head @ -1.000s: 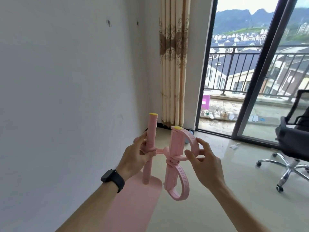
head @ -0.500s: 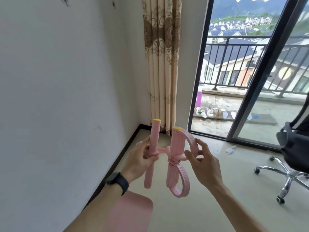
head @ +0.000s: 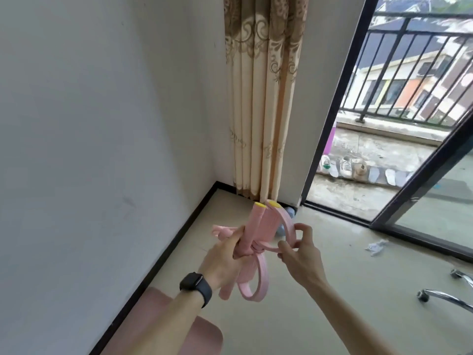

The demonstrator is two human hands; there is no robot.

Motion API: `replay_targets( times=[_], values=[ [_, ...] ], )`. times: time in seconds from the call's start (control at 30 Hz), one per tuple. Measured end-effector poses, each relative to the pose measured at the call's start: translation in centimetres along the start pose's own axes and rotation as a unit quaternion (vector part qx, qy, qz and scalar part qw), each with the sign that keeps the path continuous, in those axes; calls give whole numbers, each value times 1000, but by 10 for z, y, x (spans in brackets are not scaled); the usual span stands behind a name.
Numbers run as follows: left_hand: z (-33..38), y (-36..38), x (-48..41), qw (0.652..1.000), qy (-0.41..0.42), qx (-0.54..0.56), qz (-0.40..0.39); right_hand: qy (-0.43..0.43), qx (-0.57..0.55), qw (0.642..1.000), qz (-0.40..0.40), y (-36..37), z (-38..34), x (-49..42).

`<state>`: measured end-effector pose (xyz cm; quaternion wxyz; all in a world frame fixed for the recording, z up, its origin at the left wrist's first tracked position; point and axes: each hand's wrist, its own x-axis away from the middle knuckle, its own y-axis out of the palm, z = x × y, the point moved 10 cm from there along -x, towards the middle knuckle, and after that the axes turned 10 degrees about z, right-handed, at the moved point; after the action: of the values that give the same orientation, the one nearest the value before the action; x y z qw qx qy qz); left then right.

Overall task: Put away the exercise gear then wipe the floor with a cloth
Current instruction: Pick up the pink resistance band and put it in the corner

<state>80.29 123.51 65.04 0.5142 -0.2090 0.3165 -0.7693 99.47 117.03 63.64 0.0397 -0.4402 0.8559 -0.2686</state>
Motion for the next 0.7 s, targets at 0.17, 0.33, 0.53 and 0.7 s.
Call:
replay_targets(
  times=[0.17, 0.33, 0.53, 0.7],
  values=[
    [-20, 32, -82, 981, 29, -193, -13, 72, -27, 993, -88, 49, -8, -87],
    [-57, 62, -176, 970, 65, -233, -23, 130, 8, 991, -34, 93, -15, -180],
    [-124, 95, -310, 967, 98, -227, -56, 193, 62, 979, 16, 175, -6, -314],
    [-216, 105, -396, 968, 7, -198, -155, 255, 55, 965, 5, 261, 24, -395]
  ],
)
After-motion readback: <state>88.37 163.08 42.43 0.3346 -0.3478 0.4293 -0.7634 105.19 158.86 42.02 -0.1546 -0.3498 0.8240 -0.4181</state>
